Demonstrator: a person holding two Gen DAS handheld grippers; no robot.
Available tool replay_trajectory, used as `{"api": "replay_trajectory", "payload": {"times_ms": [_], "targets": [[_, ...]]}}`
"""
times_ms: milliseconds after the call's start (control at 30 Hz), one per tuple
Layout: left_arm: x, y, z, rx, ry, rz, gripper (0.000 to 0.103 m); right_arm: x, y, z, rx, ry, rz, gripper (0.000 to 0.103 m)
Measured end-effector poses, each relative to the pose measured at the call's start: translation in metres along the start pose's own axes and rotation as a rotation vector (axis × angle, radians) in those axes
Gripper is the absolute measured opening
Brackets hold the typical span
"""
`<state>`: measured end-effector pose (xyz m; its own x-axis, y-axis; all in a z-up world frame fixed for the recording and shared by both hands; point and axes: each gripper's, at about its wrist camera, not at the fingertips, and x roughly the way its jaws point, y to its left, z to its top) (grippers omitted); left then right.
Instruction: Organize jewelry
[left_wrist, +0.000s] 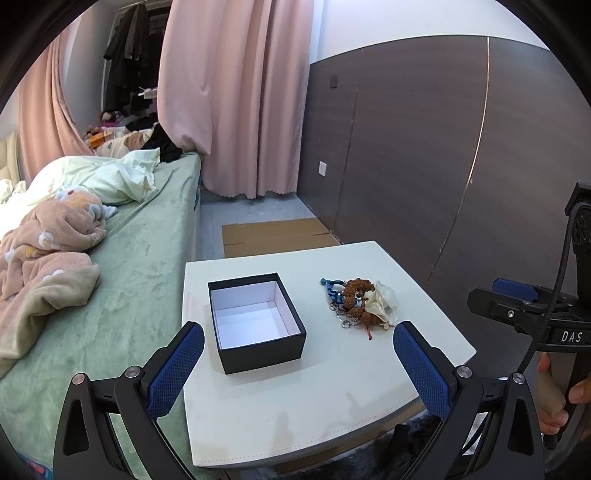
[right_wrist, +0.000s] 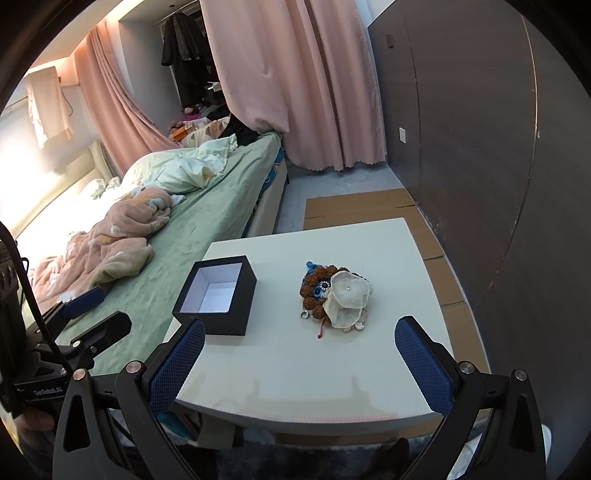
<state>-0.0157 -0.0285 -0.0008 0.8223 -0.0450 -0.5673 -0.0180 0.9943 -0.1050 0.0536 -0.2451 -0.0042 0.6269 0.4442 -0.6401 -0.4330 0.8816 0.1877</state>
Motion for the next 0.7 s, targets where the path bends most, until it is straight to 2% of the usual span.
{"api": "replay_trajectory", "payload": {"times_ms": [433,700], "targets": [[0.009,0.009,0.013,-0.041,-0.005,0.005,0.102,-0.002,0.0,0.007,0.018,-0.004,0.001,0.103],[0.028,0.002,0.024,-0.063,0.004,-0.029,0.102,0.008,-0.039,0.023,0.179,0.014,0.031,0.103]]}}
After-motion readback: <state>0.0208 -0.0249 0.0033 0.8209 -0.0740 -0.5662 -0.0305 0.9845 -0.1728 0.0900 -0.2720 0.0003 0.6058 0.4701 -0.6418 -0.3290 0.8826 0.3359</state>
